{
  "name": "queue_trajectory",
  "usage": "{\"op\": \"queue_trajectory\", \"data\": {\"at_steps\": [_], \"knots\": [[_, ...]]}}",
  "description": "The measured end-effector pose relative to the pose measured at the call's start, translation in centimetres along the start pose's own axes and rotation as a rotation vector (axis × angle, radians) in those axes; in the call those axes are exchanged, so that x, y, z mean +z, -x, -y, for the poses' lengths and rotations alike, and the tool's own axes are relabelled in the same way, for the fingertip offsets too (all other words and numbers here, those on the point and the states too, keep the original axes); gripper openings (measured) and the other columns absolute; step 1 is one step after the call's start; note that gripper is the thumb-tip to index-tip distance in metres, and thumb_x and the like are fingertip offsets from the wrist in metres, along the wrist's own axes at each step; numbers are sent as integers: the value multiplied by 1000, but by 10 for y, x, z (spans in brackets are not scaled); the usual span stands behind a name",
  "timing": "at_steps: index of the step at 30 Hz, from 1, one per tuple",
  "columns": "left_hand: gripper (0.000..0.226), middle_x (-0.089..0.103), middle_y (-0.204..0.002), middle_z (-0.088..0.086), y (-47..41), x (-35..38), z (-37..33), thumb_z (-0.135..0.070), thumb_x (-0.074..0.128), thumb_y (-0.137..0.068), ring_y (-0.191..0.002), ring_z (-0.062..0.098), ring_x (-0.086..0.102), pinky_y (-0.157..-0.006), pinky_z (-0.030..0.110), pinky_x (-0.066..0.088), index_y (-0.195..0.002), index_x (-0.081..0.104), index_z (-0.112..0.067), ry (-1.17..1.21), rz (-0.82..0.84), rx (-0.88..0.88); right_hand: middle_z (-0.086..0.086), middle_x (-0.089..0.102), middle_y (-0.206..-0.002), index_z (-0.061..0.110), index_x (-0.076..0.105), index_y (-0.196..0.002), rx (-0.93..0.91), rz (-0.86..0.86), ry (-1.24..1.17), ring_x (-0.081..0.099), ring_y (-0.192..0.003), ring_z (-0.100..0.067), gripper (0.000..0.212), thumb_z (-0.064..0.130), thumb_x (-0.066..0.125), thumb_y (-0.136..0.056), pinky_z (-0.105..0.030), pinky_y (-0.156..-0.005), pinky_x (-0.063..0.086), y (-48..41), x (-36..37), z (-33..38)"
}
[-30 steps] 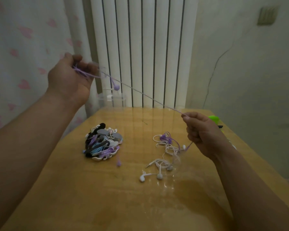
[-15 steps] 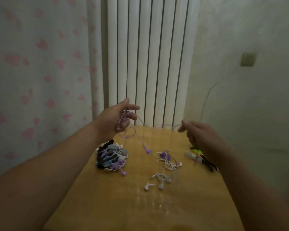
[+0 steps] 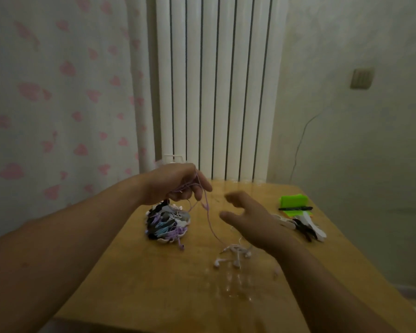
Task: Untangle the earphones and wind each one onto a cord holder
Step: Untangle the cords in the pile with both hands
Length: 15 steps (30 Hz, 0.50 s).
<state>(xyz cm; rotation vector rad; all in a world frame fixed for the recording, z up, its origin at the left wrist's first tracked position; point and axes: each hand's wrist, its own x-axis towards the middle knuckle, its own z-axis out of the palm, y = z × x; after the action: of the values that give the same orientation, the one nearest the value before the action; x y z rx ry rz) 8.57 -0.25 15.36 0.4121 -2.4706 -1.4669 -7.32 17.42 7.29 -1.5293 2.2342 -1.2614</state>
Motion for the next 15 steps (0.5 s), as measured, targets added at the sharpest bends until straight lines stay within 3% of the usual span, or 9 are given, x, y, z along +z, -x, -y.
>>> {"op": "queue_trajectory", "data": {"at_steps": [2, 5, 7, 9, 11, 15], "knots": [[48, 68, -91, 13, -1, 5, 2, -17, 28, -105, -65, 15, 49, -55, 29, 31, -117, 72, -1, -2, 49, 11, 17, 58, -134, 25, 50, -146, -40, 110, -188, 54, -127, -3, 53, 41, 68, -99, -30, -104, 46, -10, 11, 18], [45, 67, -91, 13, -2, 10, 9, -20, 30, -106, -65, 14, 50, -56, 27, 33, -117, 72, -6, -18, 51, 1, 0, 78, -100, 17, 68, -121, -47, 158, -262, 75, -96, -11, 23, 33, 57, -107, -37, -94, 58, -13, 20, 23], [41, 66, -89, 12, 0, 11, 18, -24, 33, -108, -64, 13, 51, -55, 25, 36, -119, 70, -10, -56, 11, -19, -4, 74, -82, 15, 72, -110, -6, 135, -341, 74, -78, -18, 24, 28, 52, -109, -33, -78, 59, -12, 17, 13], [37, 64, -83, 9, 1, 8, 34, -26, 40, -108, -65, 15, 50, -58, 28, 39, -114, 74, -12, -149, -7, -31, -3, 60, -69, 11, 72, -101, 95, 43, -489, 60, -64, -21, 23, 24, 54, -106, -32, -66, 53, -10, 12, 2], [36, 58, -78, 8, 3, 7, 50, -29, 49, -107, -69, 20, 47, -62, 31, 38, -98, 78, -10, -209, 23, -71, 0, 49, -62, 8, 65, -83, 219, -115, -792, 47, -63, -20, 22, 18, 55, -100, -38, -69, 44, -9, 4, -9], [30, 54, -74, 4, 10, 13, 81, -24, 62, -103, -66, 12, 53, -61, 23, 41, -76, 66, -10, -230, 15, -136, -6, 62, -70, 15, 46, -65, 236, -296, -1483, 67, -78, -24, 32, 16, 45, -97, -38, -88, 51, -3, -17, -19]]}}
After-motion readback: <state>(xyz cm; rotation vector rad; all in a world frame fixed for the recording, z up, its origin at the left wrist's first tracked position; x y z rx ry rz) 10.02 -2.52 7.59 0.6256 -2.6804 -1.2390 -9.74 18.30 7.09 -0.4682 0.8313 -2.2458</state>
